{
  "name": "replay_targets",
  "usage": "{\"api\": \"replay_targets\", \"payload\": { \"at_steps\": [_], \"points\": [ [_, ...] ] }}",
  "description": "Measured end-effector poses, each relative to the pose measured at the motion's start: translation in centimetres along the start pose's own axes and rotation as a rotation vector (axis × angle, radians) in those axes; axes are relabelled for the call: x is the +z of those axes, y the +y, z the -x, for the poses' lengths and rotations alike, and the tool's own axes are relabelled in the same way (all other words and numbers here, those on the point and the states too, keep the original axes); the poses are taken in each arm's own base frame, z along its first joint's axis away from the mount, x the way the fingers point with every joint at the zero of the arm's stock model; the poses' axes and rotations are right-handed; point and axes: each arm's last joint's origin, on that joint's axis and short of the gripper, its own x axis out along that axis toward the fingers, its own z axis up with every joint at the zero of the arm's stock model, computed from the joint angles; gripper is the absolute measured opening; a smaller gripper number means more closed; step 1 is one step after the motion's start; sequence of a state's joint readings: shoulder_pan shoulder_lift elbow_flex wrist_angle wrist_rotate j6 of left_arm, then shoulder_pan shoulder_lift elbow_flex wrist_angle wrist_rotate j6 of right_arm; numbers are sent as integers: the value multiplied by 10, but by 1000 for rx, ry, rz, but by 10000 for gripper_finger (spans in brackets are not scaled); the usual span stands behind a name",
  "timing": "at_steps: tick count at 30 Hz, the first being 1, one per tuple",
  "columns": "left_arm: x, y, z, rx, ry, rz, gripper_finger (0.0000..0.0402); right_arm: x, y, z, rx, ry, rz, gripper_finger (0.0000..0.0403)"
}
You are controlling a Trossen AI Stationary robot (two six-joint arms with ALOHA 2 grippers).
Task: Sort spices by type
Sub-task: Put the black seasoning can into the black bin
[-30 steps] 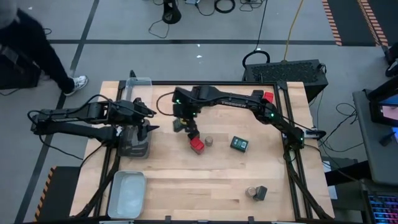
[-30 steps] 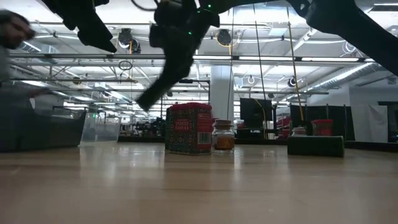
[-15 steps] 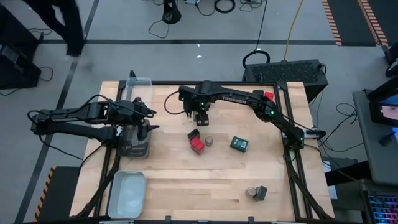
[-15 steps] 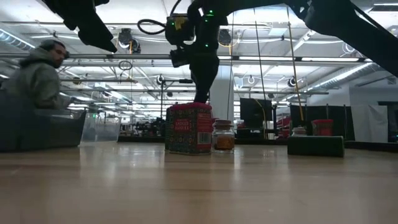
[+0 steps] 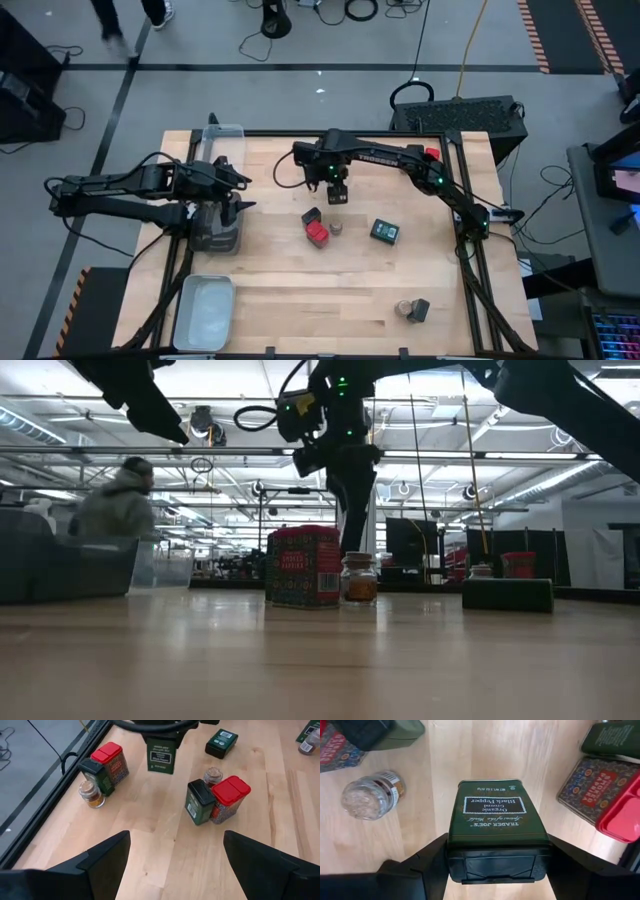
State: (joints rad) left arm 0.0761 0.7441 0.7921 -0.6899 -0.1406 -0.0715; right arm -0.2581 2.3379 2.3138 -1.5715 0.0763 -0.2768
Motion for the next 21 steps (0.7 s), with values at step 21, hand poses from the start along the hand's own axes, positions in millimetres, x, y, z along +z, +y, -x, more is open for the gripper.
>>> {"api": "replay_targets", "payload": {
  "at_steps": [21],
  "points": [
    [-12, -1, -11, -19, -93, -16, 326, 21, -1, 23, -4, -346, 88, 254]
  ]
}}
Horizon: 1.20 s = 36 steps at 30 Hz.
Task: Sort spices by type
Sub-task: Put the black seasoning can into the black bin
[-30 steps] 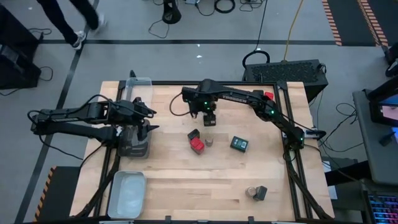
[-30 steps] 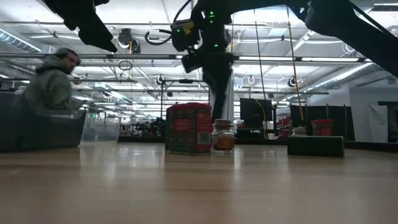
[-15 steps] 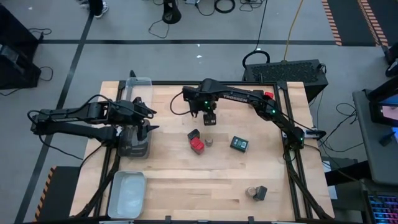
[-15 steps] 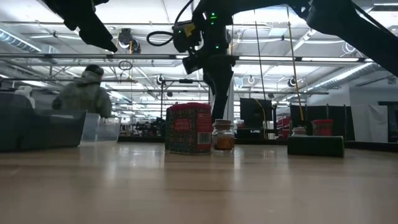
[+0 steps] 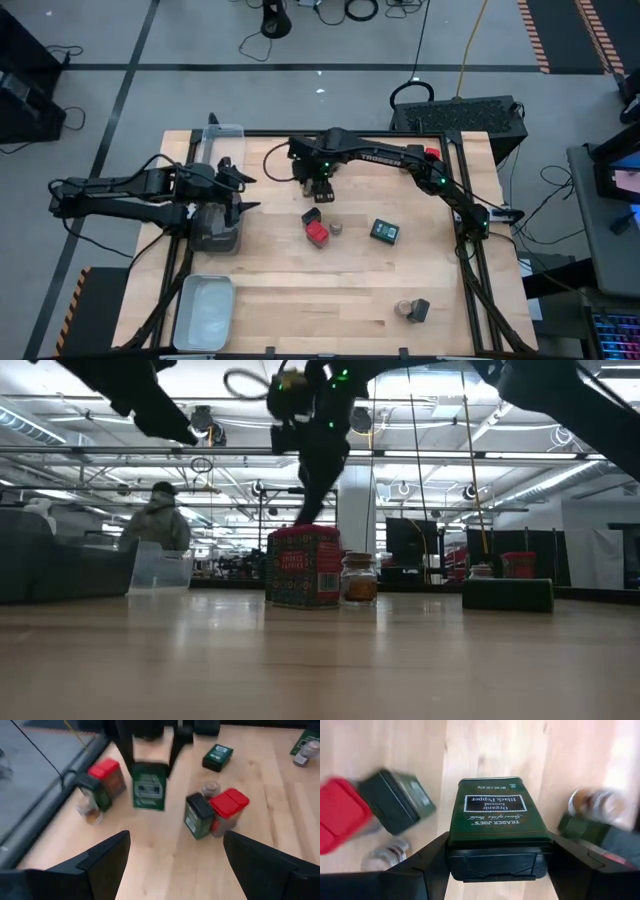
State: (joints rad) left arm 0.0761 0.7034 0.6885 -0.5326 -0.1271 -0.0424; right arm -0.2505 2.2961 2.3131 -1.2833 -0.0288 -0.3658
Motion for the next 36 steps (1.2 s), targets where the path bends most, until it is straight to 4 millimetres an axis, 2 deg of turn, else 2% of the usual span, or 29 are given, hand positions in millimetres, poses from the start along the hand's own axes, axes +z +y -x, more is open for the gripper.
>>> {"api": "replay_targets", "payload": {
  "at_steps": [4, 8, 13, 17, 22, 28, 32, 36],
  "points": [
    [-9, -1, 2, -53, -59, 58, 326, 6, 3, 26, 44, -145, 56, 254],
    [-8, 2, 10, -67, -119, 120, 326, 18, 25, 41, 115, -284, 187, 254],
    [-3, 5, 9, -130, -147, 218, 326, 35, 59, 43, 116, -367, 352, 254],
    [-4, 7, 4, -132, -112, 265, 326, 42, 83, 44, 127, -399, 415, 254],
    [-1, 4, -5, -262, -86, 306, 326, 51, 109, 47, 134, -449, 479, 254],
    [-1, 0, -18, -335, -28, 325, 326, 55, 128, 49, 137, -476, 524, 254],
    [4, -6, -22, -473, -33, 309, 326, 56, 135, 49, 140, -487, 536, 254],
    [5, -9, -24, -513, -29, 296, 326, 57, 136, 50, 138, -491, 539, 254]
  ]
}}
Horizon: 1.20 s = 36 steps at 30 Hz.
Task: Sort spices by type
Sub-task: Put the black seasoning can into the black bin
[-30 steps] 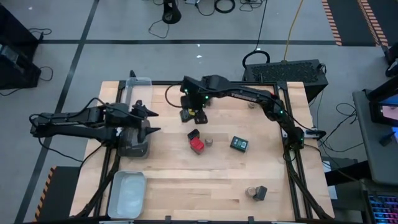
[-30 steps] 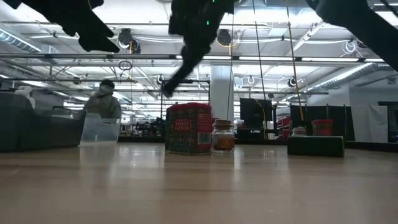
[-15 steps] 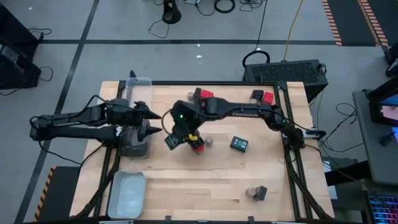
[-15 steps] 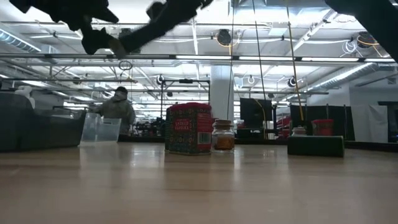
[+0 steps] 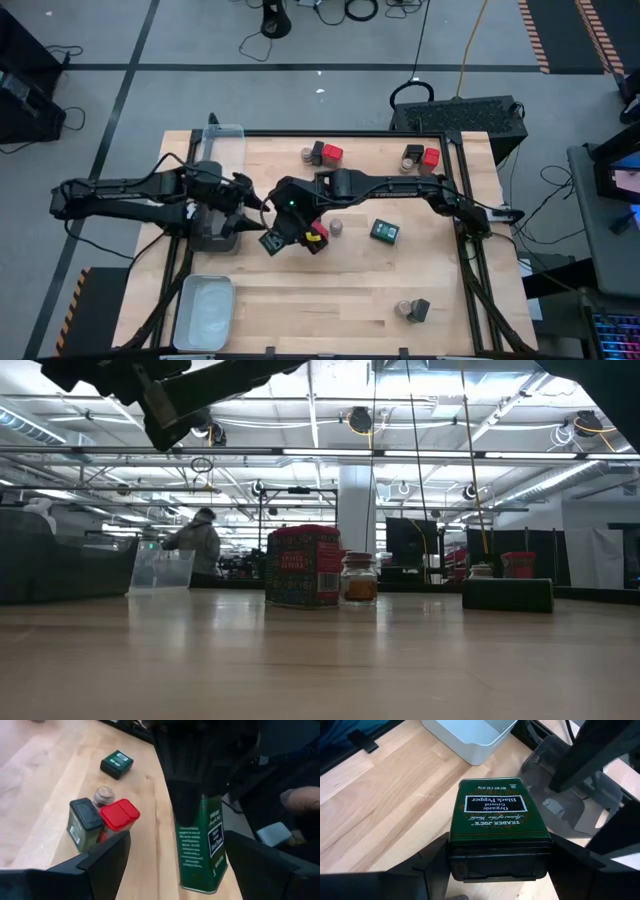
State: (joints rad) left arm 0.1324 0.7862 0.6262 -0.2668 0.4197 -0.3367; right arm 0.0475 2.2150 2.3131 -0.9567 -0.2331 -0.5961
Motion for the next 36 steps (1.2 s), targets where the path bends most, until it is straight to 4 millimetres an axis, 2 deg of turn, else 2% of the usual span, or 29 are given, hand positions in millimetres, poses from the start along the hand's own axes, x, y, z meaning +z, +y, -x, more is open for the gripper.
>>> {"api": "replay_targets", "payload": {
  "at_steps": [24, 29, 36],
  "points": [
    [-4, -14, -20, -140, 59, -80, 322, 7, -5, 0, -52, -70, 76, 254],
    [-4, -14, -20, -139, 60, -79, 276, 7, -5, 0, -52, -70, 76, 254],
    [-4, -14, -20, -130, 61, -70, 169, 7, -5, 0, -54, -72, 94, 254]
  ]
}}
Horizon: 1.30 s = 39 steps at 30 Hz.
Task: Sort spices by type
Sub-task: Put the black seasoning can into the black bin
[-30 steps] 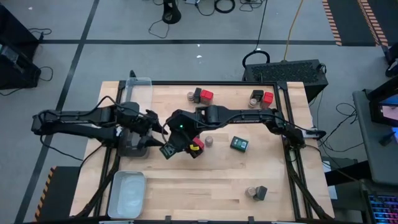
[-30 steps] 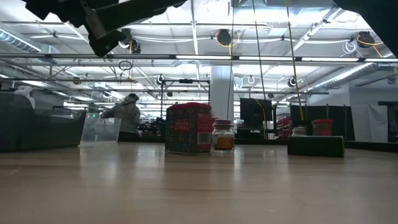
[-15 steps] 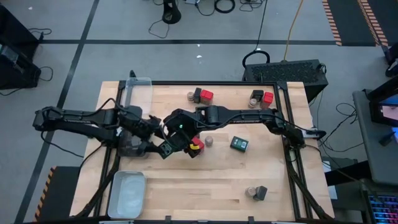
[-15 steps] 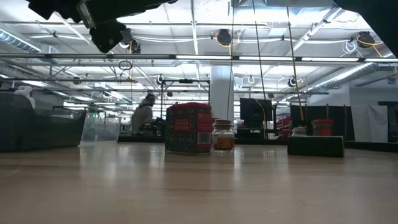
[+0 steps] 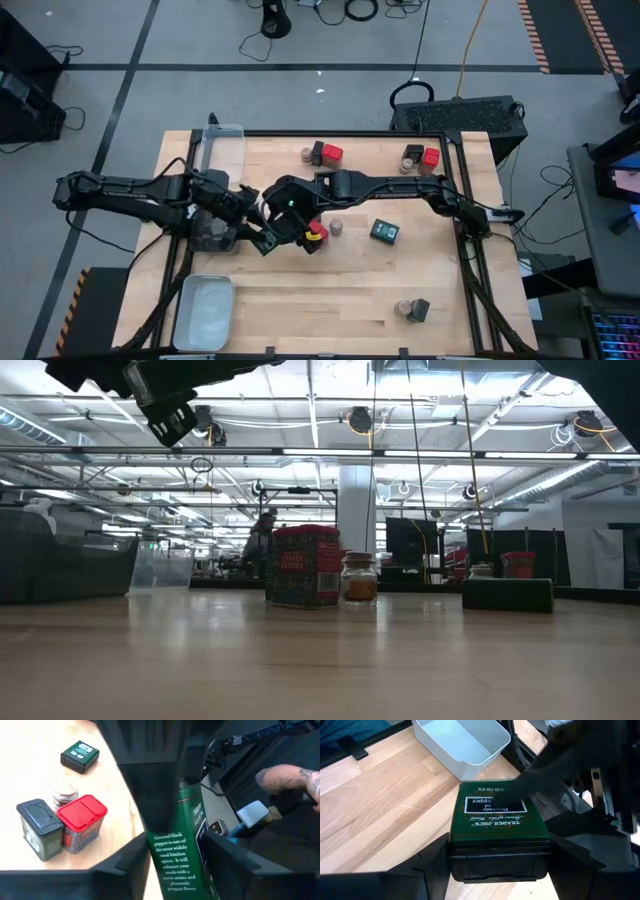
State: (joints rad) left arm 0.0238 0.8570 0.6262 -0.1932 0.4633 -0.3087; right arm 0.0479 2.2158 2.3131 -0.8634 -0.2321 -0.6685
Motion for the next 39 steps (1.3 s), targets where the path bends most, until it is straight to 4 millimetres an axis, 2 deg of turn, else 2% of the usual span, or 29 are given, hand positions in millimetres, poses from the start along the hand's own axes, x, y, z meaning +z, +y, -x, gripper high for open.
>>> {"api": "replay_targets", "payload": {
  "at_steps": [3, 8, 14, 21, 26, 30, 35, 39],
  "points": [
    [0, 0, 0, -7, 3, 6, 130, 1, 1, 0, 0, -7, 29, 254],
    [0, 0, 0, -8, 2, 4, 128, 1, 0, 0, -3, -8, 24, 261],
    [0, 1, 1, 24, -5, -7, 113, -3, 0, 0, -75, 87, -62, 307],
    [0, 5, 4, 69, -14, -6, 113, -6, -2, 7, -94, 126, -65, 345],
    [-4, 4, 24, 133, -14, -22, 113, -18, -15, 34, -96, 158, -156, 343],
    [-12, -1, 50, 261, -46, -27, 126, -39, -30, 47, -31, 174, -307, 337],
    [-25, -11, 77, 386, -40, -11, 125, -66, -39, 37, 57, 155, -410, 337],
    [-24, -20, 97, 492, 23, -2, 124, -84, -44, 25, 40, 156, -448, 337]
  ]
}}
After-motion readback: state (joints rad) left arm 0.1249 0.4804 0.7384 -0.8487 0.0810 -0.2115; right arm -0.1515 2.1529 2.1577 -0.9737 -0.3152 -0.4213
